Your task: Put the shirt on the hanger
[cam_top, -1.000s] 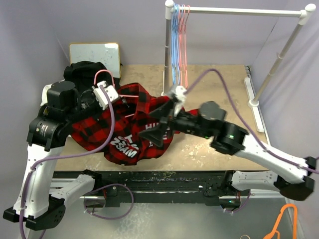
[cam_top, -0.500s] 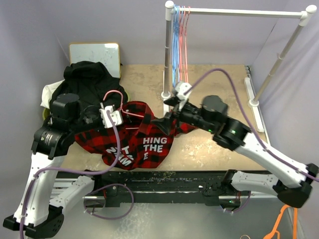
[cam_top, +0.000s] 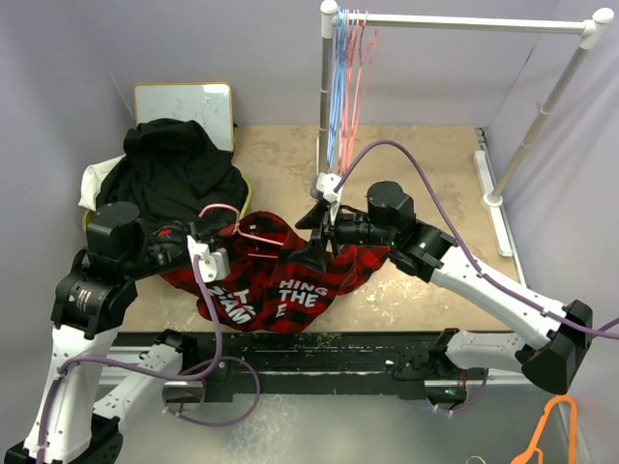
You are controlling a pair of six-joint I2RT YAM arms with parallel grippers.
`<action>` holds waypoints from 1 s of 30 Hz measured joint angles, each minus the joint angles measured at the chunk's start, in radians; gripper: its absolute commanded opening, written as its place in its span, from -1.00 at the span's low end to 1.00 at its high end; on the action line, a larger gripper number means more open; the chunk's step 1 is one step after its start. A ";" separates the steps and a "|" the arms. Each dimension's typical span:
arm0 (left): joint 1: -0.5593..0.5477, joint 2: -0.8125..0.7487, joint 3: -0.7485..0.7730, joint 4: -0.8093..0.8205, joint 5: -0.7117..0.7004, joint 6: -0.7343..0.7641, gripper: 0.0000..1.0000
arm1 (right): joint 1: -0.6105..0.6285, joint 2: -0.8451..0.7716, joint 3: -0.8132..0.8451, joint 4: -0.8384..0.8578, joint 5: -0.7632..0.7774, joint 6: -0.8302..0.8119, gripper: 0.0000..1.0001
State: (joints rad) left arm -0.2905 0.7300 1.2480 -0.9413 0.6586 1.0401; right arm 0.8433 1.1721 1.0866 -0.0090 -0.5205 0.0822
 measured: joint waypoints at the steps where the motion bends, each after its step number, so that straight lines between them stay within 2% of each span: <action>1: 0.000 0.003 0.000 0.005 0.003 -0.002 -1.00 | 0.000 0.006 -0.001 0.005 -0.006 0.003 0.19; 4: 0.000 0.011 -0.002 0.021 0.009 -0.020 -1.00 | 0.000 0.032 -0.005 0.022 -0.032 0.024 -0.33; 6: 0.000 0.020 -0.003 0.036 0.012 -0.039 -1.00 | 0.000 0.044 -0.008 0.029 -0.048 0.028 -0.91; 7: 0.000 0.026 -0.003 0.043 0.012 -0.048 -1.00 | 0.001 0.046 -0.009 0.032 -0.051 0.026 -1.00; 10: 0.004 0.058 -0.003 0.080 0.002 -0.082 -0.95 | 0.008 0.041 -0.015 0.038 -0.092 0.032 -1.00; 11: 0.005 0.071 -0.003 0.090 0.000 -0.095 -0.74 | 0.011 0.033 -0.023 0.041 -0.087 0.042 -1.00; 12: 0.006 0.085 -0.003 0.097 0.001 -0.114 -0.36 | 0.009 0.022 -0.039 0.054 -0.071 0.055 -1.00; 13: 0.006 0.101 -0.003 0.100 0.003 -0.139 -0.23 | 0.006 0.008 -0.063 0.076 -0.054 0.074 -1.00; 17: 0.000 0.212 0.065 0.052 0.023 -0.250 0.06 | 0.006 -0.096 -0.226 0.149 0.064 0.187 -1.00; 20: 0.000 0.310 0.147 -0.005 0.034 -0.320 0.15 | 0.004 -0.212 -0.371 0.154 0.161 0.287 -1.00; 24: 0.000 0.332 0.144 -0.091 0.065 -0.357 -0.09 | 0.005 -0.368 -0.521 0.135 0.257 0.403 -1.00; 25: 0.000 0.317 0.135 -0.111 0.074 -0.366 -0.03 | 0.007 -0.410 -0.549 0.120 0.280 0.429 -1.00; 27: 0.000 0.281 0.127 -0.149 0.083 -0.380 0.17 | 0.008 -0.480 -0.585 0.097 0.312 0.467 -1.00; 28: 0.000 0.269 0.128 -0.154 0.086 -0.387 0.42 | 0.007 -0.512 -0.597 0.080 0.325 0.481 -1.00; 29: 0.000 0.260 0.137 -0.172 0.090 -0.409 0.81 | 0.007 -0.541 -0.605 0.062 0.335 0.496 -1.00; 30: 0.000 0.259 0.140 -0.176 0.092 -0.414 0.99 | 0.008 -0.566 -0.609 0.042 0.346 0.510 -1.00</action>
State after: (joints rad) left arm -0.2905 0.9890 1.3884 -1.1172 0.7506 0.6266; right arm 0.8509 0.6064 0.4778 0.0326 -0.1745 0.5922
